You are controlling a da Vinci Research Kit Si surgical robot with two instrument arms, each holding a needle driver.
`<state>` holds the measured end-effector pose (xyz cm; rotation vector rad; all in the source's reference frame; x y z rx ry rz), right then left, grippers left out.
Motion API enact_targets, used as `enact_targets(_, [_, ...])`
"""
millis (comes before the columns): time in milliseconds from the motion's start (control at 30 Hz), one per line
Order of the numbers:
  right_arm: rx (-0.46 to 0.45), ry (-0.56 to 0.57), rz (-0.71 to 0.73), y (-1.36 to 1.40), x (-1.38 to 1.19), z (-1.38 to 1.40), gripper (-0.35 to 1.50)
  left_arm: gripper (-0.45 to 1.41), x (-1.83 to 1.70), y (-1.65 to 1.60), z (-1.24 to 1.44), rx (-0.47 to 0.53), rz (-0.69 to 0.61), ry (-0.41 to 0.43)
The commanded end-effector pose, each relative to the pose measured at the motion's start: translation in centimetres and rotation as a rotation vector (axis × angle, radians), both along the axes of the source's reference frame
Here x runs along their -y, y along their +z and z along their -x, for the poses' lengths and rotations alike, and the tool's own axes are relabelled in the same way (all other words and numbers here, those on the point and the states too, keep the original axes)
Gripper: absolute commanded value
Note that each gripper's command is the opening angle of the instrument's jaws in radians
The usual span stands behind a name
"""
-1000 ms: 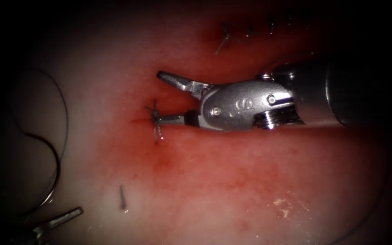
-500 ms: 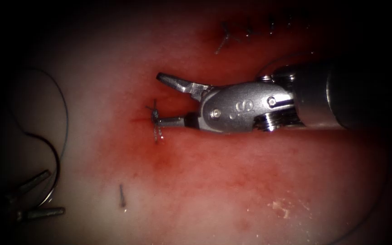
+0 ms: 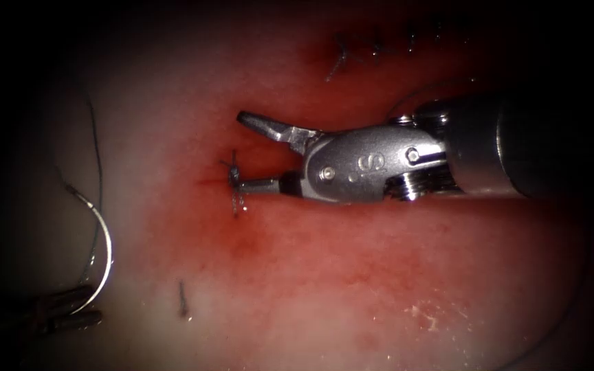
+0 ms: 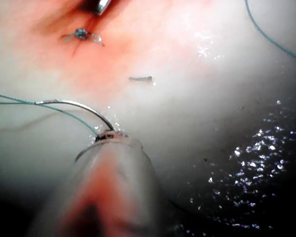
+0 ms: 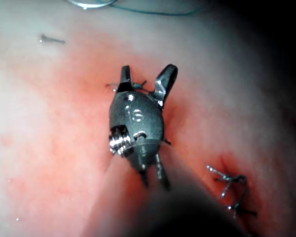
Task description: Wound Closure
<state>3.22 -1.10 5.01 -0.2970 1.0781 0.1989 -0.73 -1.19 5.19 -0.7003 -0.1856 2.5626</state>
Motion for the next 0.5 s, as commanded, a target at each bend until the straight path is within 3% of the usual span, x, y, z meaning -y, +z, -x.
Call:
enact_targets(33, [-0.003, -0.002, -0.001, 0.04, 0.02, -0.07, 1.45, -0.18, 0.03, 0.04, 0.06, 0.002, -0.006, 0.003])
enact_targets(67, [-0.003, -0.002, -0.002, 0.04, 0.02, -0.07, 1.45, -0.40, 0.04, 0.03, 0.06, 0.003, -0.011, 0.004])
enact_targets(100, [-0.004, -0.002, -0.004, 0.02, 0.01, -0.06, 1.45, -0.45, 0.02, 0.01, 0.08, -0.001, -0.015, -0.002])
enact_targets(267, [-0.037, 0.019, -0.098, -0.14, -0.08, 0.14, 1.20, -0.45, -0.22, -0.26, 0.14, 0.011, 0.052, 0.021])
enact_targets(367, [-0.032, 0.059, -0.165, -0.29, -0.18, 0.34, 1.21, -0.45, -0.50, -0.45, 0.18, -0.005, 0.132, 0.005])
enact_targets(500, [-0.022, 0.143, -0.302, -0.55, -0.29, 0.69, 1.40, -0.45, -1.01, -0.73, 0.38, 0.034, 0.209, -0.044])
